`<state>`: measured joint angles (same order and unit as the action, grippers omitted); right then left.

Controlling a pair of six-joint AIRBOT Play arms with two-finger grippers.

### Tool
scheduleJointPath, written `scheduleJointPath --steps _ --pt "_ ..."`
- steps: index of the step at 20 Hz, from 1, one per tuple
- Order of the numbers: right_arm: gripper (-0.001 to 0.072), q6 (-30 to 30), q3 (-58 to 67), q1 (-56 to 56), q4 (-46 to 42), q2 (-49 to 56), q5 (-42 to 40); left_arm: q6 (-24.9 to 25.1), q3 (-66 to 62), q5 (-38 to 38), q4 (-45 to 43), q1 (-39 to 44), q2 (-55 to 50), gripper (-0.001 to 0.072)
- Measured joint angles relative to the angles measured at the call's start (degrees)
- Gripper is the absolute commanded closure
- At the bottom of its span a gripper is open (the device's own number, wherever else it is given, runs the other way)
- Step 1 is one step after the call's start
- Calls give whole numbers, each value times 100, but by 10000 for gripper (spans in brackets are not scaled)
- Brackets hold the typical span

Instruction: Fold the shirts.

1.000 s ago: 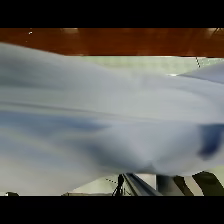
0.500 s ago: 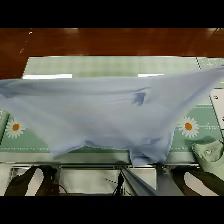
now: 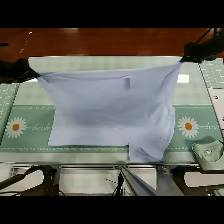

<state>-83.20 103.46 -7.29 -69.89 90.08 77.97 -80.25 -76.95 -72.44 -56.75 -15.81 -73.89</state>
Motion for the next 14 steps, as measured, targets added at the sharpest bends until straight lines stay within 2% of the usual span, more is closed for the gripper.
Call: scheduleJointPath --steps 3,8,14 --pt "682 -15 -9 52 380 431 -863 136 -188 881 203 310 -678 685" --pt "682 -15 -9 120 474 979 -1840 444 -313 2251 339 758 -1434 685" --pt "682 -258 -9 138 -39 1279 -2470 544 -345 3014 221 852 -2006 684"
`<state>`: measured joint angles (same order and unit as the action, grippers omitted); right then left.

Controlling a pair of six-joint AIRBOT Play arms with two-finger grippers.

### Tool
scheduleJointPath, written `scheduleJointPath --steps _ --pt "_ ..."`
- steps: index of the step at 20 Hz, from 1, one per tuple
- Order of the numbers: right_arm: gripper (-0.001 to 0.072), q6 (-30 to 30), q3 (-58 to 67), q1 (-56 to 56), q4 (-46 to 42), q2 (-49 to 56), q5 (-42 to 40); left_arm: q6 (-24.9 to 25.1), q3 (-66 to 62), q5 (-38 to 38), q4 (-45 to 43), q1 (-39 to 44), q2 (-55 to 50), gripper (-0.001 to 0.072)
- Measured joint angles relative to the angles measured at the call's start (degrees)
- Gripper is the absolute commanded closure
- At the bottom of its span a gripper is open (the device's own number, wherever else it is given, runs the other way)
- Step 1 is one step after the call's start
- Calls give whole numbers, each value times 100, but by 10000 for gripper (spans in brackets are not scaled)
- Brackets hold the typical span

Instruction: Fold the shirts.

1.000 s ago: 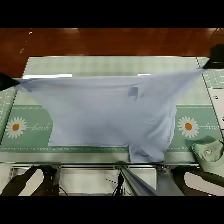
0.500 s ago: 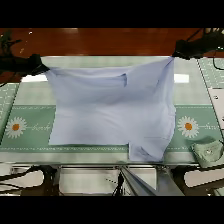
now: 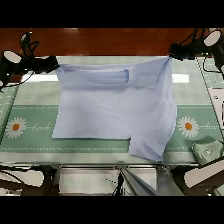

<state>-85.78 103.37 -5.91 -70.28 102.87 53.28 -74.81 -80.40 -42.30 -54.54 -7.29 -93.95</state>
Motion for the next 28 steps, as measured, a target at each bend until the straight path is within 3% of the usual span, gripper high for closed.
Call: scheduleJointPath --steps 7,19,26,27,28 --pt "682 -382 0 0 -337 120 273 22 0 -61 -46 44 -341 683" --pt "682 -234 -4 0 -603 -205 3320 15 -498 -2455 -92 -527 -275 683" --pt "678 -407 -210 0 -754 -199 3803 -66 -544 -3143 -273 -629 -487 682" --pt "576 -413 -232 0 -758 -199 3810 -66 -546 -3156 -273 -614 -507 668" --pt "465 -428 -249 0 -765 -199 3807 -66 -551 -3204 -282 -605 -522 552"
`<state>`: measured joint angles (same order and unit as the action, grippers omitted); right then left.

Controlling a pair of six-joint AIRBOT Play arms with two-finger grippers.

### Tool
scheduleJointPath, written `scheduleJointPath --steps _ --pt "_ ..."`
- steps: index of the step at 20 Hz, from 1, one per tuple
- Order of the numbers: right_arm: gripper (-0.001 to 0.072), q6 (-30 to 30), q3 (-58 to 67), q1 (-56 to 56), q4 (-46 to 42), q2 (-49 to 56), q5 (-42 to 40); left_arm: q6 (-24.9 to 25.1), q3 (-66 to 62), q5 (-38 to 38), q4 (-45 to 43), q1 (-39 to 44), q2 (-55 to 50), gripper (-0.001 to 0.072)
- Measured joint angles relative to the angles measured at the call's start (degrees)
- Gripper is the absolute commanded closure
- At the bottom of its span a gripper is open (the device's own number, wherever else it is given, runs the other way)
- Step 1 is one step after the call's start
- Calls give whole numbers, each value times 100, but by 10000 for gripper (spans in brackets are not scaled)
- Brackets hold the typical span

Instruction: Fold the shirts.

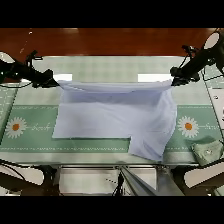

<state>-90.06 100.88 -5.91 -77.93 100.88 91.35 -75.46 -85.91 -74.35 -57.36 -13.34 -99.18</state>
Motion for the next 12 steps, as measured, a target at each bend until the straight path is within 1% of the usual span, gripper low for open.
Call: scheduleJointPath --steps 1,2,3,5,6,8,9,10,11,12 --pt "441 24 -13 0 -17 0 2 -2 -7 -68 -4 2 -4 417" --pt "441 85 -20 -2 -28 0 33 -2 -26 -109 -4 -11 -15 291" --pt "441 170 -24 -15 -42 -4 114 -4 -52 -221 -4 -39 -17 257" --pt "440 319 -31 -57 -216 -48 509 -2 -111 -592 -11 -160 0 253" --pt "416 374 -35 -90 -411 -98 643 -7 -136 -813 -24 -260 33 253" --pt "405 459 -72 -184 -822 -295 758 -39 -142 -1202 -142 -505 138 253" --pt "389 476 -140 -264 -1062 -448 977 -46 -96 -1355 -212 -643 234 253" --pt "298 479 -251 -363 -1237 -612 1051 -48 24 -1493 -326 -800 363 253" --pt "276 476 -457 -487 -1362 -813 1021 -46 223 -1576 -404 -955 520 247" --pt "275 479 -728 -616 -1379 -1027 1003 -46 551 -1567 -485 -1130 726 219"
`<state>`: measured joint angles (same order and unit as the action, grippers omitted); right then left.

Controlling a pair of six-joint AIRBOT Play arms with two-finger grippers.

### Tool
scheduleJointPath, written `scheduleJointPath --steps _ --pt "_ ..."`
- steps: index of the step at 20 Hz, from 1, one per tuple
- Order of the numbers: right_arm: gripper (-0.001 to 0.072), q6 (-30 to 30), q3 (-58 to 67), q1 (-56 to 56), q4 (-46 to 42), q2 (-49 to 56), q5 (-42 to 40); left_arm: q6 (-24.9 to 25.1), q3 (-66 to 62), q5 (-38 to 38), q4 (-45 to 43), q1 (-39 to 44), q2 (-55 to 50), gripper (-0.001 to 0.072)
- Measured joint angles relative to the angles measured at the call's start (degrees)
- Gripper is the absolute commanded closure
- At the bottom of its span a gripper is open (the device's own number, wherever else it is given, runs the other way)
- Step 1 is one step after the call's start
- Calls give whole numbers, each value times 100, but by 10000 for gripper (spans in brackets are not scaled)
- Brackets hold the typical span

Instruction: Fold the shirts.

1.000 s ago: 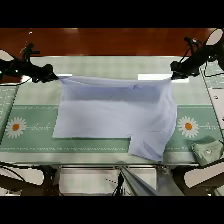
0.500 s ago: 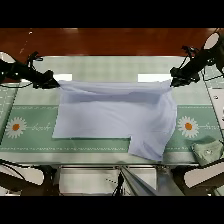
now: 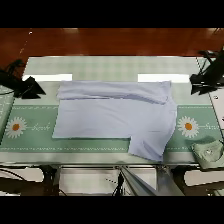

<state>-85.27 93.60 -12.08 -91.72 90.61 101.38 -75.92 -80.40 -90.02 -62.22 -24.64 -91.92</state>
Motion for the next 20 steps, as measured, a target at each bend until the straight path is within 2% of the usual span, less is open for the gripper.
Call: scheduleJointPath --steps 1,3,4,6,9,15,20 --pt "275 -4 -334 -133 42 -234 -125 9 396 11 -48 -155 216 217" --pt "275 31 -1191 -387 472 -745 -629 142 1436 260 -129 -450 695 139" --pt "275 85 -1574 -466 730 -973 -881 223 1930 363 -155 -560 894 139" --pt "276 192 -2240 -564 1187 -1379 -1469 424 2846 570 -195 -719 1182 86" --pt "276 323 -2791 -629 1690 -1751 -2074 756 3788 782 -232 -822 1386 87" --pt "277 483 -3077 -664 2124 -1950 -2378 1005 4374 988 -46 -874 1499 87" --pt "277 516 -3115 -664 2201 -1974 -2402 1235 4459 1266 691 -704 1497 88"
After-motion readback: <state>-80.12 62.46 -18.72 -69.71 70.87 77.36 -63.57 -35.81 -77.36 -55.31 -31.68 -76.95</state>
